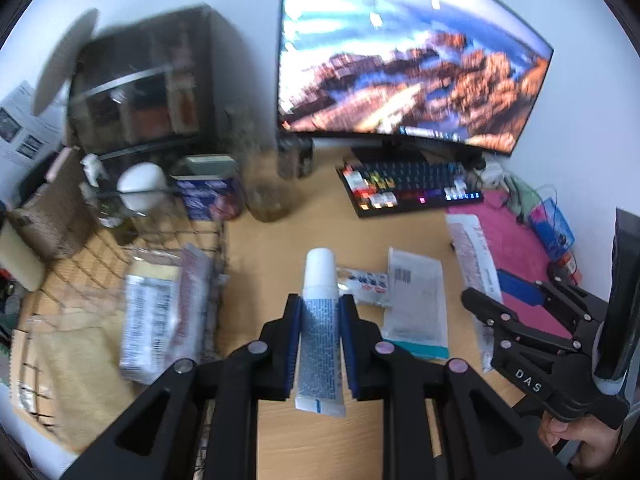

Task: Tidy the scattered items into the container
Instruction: 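Carry the tube and white packet into the wire basket and open both grippers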

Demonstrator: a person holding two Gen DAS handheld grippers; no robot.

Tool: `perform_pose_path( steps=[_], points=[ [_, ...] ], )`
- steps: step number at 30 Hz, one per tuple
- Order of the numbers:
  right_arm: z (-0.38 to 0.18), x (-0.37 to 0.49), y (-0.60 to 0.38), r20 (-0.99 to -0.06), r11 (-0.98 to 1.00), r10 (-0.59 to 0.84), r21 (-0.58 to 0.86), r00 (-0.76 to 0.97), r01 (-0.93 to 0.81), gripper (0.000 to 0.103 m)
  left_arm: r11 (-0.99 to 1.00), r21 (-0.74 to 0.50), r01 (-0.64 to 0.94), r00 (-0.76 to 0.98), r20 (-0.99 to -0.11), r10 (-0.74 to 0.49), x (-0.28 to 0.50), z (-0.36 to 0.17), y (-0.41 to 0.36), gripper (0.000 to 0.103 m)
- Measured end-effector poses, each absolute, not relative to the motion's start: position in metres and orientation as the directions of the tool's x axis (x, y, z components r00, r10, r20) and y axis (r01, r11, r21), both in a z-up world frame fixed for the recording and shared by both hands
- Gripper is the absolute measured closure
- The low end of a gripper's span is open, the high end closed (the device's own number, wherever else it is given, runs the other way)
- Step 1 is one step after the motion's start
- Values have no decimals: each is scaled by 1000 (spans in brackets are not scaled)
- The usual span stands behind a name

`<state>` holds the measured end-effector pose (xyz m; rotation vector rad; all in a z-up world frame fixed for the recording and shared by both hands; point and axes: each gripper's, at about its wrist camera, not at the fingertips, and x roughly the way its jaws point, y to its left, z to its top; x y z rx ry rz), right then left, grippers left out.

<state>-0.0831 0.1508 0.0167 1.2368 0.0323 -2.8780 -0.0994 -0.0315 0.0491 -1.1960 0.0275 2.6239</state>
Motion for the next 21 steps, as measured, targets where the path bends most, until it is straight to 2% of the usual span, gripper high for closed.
perform_pose_path(
  steps=[6,12,19,20,21],
  points=[
    [50,-94,64,-665,-977,-169,13,-727,215,59,-990,-57,-126,-688,-714,129,-80,74,-93,82],
    [53,-106,-26,-659,-917,-330,54,-676,394,59,-998,-54,16,-690,-723,28,-61,71,-163,82],
    [41,-110,-88,-680,-875,-390,64,-621,480,59,-993,-75,93,-677,-736,-8,-48,57,-210,82],
    [40,-110,-91,-683,-872,-392,62,-616,486,59,-992,-79,97,-678,-735,-8,-46,56,-213,80],
    [39,-110,-97,-687,-868,-393,58,-611,493,58,-991,-85,102,-680,-733,-7,-44,56,-217,67]
  ],
)
